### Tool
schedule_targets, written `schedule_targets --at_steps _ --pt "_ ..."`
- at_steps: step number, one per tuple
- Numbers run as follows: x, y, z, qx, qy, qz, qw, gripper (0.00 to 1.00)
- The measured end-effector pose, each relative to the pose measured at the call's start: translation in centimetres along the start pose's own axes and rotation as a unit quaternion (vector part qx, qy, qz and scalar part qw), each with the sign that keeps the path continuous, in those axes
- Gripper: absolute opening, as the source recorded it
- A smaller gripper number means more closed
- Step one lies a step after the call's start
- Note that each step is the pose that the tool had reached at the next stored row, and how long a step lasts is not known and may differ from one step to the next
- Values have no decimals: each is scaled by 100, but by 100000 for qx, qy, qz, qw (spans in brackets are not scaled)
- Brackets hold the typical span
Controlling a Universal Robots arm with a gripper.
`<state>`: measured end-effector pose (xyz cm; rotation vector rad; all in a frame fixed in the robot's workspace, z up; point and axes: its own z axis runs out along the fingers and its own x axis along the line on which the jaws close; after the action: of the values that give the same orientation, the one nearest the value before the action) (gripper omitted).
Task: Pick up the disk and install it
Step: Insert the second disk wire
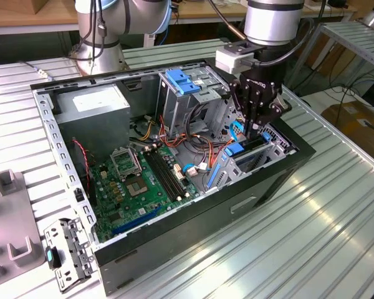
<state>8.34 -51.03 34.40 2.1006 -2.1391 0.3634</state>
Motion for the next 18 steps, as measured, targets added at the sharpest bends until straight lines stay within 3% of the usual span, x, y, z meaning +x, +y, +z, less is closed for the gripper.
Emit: schedule_targets --at_steps 1,2,3,5,18 --pt "18 0 5 -5 -135 13 100000 16" --pt "30 0 8 -23 -770 64 99997 16" --pt "38 0 10 -49 -1636 133 99987 16" --pt "51 0 14 -115 -3868 319 99925 16" --pt "74 -3 -3 -125 -3906 316 99923 16"
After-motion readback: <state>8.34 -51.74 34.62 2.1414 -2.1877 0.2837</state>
